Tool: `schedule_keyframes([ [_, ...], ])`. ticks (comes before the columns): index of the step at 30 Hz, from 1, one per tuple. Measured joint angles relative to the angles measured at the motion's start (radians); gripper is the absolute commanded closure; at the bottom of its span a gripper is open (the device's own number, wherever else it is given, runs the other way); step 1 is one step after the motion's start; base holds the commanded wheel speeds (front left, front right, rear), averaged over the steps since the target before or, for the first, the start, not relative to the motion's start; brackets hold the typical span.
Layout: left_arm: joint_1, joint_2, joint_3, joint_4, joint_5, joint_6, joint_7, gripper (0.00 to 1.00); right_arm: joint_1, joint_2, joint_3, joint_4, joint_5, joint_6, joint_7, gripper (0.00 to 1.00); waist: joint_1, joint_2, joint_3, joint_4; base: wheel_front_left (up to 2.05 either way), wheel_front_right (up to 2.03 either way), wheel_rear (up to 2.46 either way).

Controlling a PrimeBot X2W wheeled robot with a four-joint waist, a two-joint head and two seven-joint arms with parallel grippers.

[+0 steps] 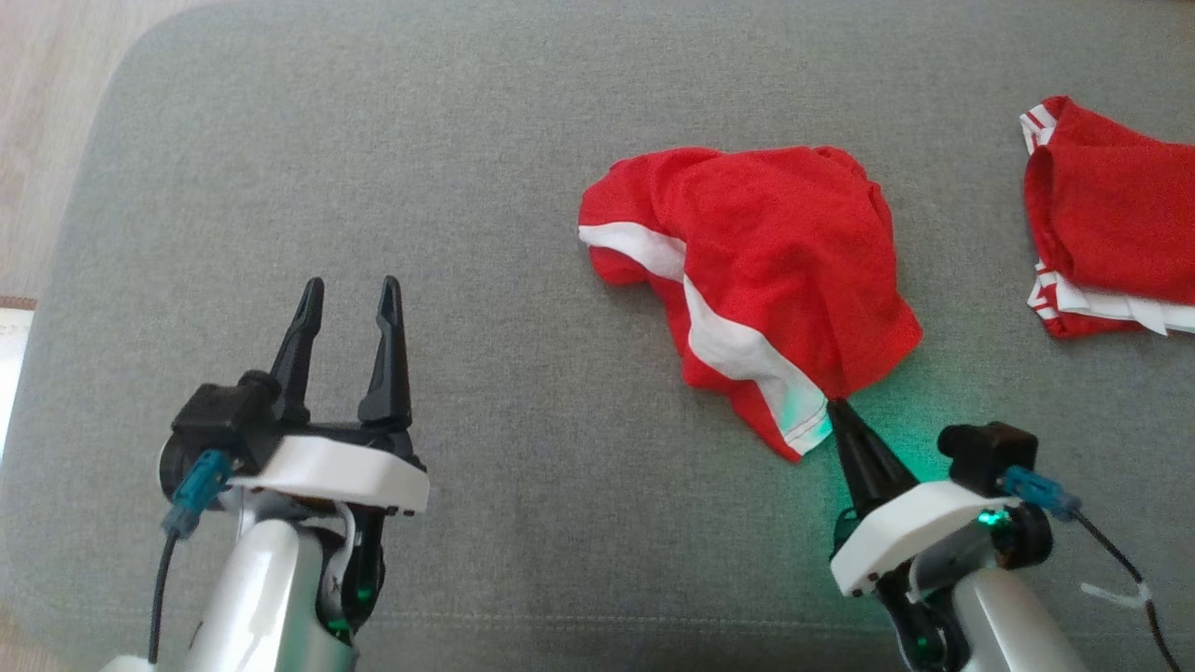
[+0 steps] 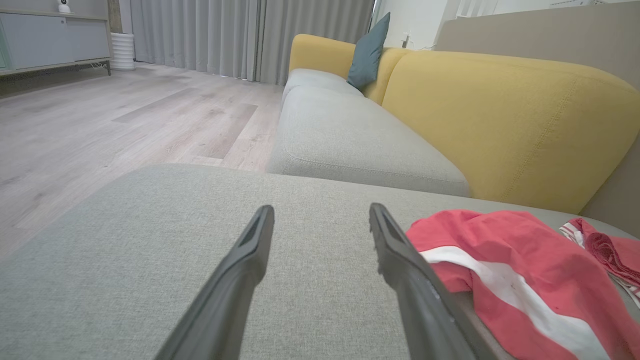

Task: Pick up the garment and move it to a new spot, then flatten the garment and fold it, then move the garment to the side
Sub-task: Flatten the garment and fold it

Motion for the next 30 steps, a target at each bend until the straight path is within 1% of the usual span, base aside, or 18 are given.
schedule_keyframes([
  [2,0.0,0.0,0.0,0.0,0.0,0.0,0.0,0.0,0.0,0.0,-0.012,-0.007,-0.013,0.0,-0.02,1.0,0.0,0.0,-0.003,-0.002,0.0,0.0,0.0],
  [5,0.0,0.0,0.001,-0.002,0.0,0.0,0.0,0.0,-0.001,0.0,-0.035,-0.036,-0.066,0.0,-0.065,1.0,0.0,0.0,-0.01,-0.007,0.0,0.0,0.0],
  [15,0.001,0.0,-0.001,-0.048,-0.019,-0.003,0.0,0.0,-0.022,0.0,-0.154,-0.192,-0.254,0.0,-0.237,1.0,0.0,0.0,-0.045,-0.028,0.0,0.0,0.0],
  [16,0.002,0.0,-0.003,-0.054,-0.019,-0.005,0.0,0.0,-0.022,0.0,-0.166,-0.21,-0.273,0.0,-0.249,0.61,0.0,0.0,-0.049,-0.03,0.0,0.0,0.0],
  [17,0.004,0.0,-0.006,-0.062,-0.019,-0.007,0.0,0.0,-0.022,0.0,-0.174,-0.225,-0.29,0.0,-0.259,0.0,0.0,0.0,-0.052,-0.031,0.0,0.0,0.0],
  [22,0.015,0.0,-0.029,-0.103,-0.019,-0.007,0.0,0.0,-0.007,0.0,-0.182,-0.289,-0.367,0.0,-0.28,0.0,0.0,0.0,-0.07,-0.035,0.0,0.0,0.0],
  [30,0.054,0.0,-0.051,-0.126,-0.019,-0.006,0.0,0.0,0.076,0.001,-0.178,-0.303,-0.368,0.0,-0.28,0.0,0.0,0.0,-0.082,-0.04,0.0,0.0,0.0],
])
